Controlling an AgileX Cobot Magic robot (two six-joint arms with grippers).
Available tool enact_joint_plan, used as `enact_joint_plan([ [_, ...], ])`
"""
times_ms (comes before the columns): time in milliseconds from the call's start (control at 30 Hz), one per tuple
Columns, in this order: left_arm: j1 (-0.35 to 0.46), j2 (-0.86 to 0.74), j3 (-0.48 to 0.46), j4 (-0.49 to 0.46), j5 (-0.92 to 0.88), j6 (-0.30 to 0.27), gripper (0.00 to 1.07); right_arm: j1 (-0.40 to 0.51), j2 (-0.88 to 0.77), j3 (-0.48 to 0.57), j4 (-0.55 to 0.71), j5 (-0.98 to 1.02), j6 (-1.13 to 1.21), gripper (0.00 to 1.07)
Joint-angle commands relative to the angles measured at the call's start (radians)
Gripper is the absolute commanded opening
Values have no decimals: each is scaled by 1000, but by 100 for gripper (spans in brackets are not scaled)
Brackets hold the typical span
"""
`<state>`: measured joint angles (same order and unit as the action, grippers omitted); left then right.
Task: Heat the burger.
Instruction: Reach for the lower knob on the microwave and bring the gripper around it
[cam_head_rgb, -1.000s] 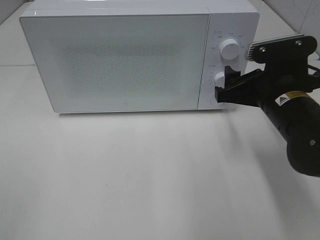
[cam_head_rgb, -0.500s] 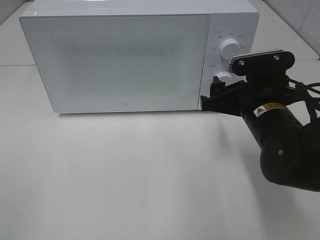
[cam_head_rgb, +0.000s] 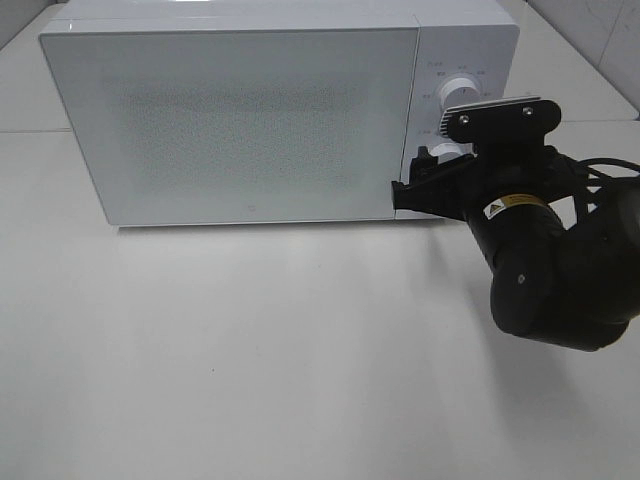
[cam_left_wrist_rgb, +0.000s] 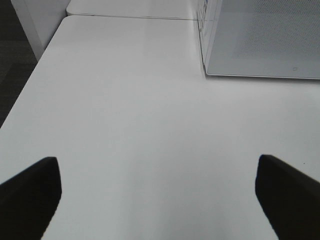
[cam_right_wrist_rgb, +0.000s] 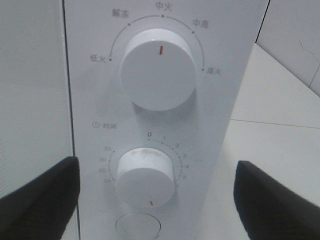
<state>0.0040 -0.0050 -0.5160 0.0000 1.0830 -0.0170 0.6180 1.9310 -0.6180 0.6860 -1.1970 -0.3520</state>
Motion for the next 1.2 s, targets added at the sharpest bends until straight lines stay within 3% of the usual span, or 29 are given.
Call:
enact_joint_plan([
  [33,2,-13,1,-5,-15,-4,98,-5,20,-23,-13,-7,4,76],
  [367,2,-13,1,-5,-15,-4,98,-74,77,-102,-66,29,8,76],
  [1200,2,-13,1,-5,-15,-4,98,-74,132,-158,-62,31,8,76],
])
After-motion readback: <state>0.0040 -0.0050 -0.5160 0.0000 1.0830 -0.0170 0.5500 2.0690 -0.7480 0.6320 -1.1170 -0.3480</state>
